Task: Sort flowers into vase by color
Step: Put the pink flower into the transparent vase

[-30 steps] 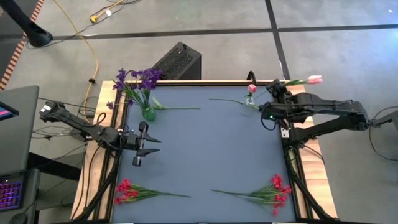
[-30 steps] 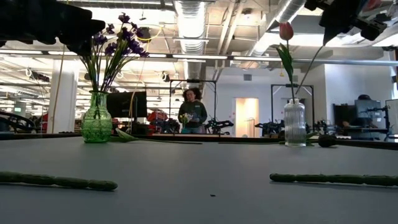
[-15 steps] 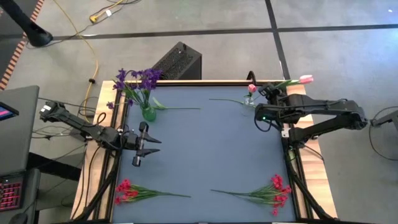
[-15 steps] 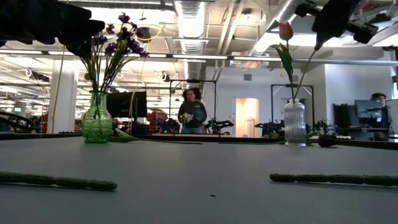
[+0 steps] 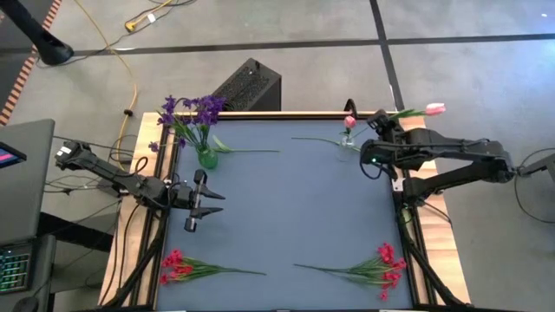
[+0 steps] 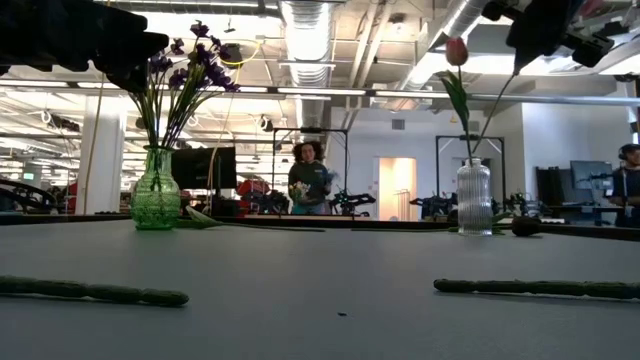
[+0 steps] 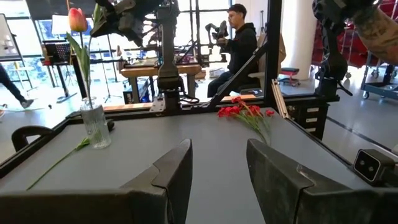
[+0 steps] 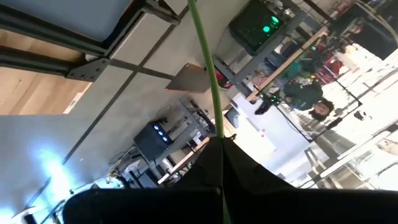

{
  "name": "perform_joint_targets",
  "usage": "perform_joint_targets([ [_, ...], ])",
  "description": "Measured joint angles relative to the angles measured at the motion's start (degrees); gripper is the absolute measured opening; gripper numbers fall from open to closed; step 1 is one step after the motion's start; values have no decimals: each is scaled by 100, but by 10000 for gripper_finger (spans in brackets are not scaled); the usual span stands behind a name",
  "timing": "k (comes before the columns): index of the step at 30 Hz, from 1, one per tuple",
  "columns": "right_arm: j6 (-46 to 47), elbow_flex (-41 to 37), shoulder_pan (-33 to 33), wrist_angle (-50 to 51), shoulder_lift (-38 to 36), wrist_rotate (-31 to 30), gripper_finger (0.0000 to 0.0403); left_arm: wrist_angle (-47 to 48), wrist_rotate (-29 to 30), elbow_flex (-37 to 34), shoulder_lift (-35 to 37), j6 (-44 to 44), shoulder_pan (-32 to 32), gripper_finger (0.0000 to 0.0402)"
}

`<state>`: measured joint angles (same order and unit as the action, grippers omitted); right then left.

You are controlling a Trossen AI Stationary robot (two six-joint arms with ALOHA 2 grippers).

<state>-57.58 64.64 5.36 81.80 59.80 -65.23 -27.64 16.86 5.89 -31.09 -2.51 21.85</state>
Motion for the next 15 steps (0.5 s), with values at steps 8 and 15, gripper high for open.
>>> perform_joint_targets([
  [8, -9, 0, 157, -62, 154, 193, 21, 5, 2, 0, 0, -2, -1, 142],
  [15, -466, 0, 156, -680, 326, 410, 23, 11, 2, 0, 0, -4, 2, 142],
])
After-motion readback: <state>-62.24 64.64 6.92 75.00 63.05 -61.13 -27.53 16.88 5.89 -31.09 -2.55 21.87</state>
